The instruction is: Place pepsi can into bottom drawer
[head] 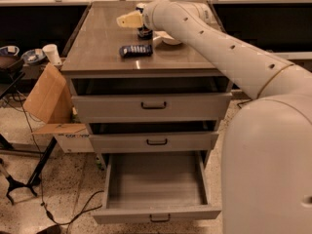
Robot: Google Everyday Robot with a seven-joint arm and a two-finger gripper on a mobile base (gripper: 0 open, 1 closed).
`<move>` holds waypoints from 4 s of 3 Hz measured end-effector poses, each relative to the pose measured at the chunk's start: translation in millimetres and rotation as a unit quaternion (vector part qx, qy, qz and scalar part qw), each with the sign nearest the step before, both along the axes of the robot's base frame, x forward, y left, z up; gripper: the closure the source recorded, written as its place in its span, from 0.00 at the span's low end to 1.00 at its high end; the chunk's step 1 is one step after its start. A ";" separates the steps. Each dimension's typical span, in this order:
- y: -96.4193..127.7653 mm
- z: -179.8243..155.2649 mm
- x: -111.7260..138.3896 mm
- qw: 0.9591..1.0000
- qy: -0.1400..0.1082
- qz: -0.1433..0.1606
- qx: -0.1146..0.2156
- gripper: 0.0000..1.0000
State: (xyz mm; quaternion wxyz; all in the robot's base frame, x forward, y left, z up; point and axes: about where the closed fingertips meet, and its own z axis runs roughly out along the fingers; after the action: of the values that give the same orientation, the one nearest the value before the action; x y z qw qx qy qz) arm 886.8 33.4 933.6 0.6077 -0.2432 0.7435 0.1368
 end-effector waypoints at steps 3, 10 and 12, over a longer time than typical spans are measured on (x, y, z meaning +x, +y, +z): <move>-21.3 -25.3 52.7 0.999 0.009 -0.030 -0.027 0.00; -41.5 66.3 -6.4 0.996 -0.062 0.050 0.027 1.00; -63.7 91.0 -74.5 0.991 -0.087 0.085 0.052 1.00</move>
Offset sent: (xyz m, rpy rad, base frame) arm 0.0686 -0.0372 -0.0330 -0.0649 0.0331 -0.0905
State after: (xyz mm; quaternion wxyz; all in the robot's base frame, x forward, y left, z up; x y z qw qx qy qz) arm 812.3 -30.3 1024.5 0.6681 -0.2841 0.6565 0.2048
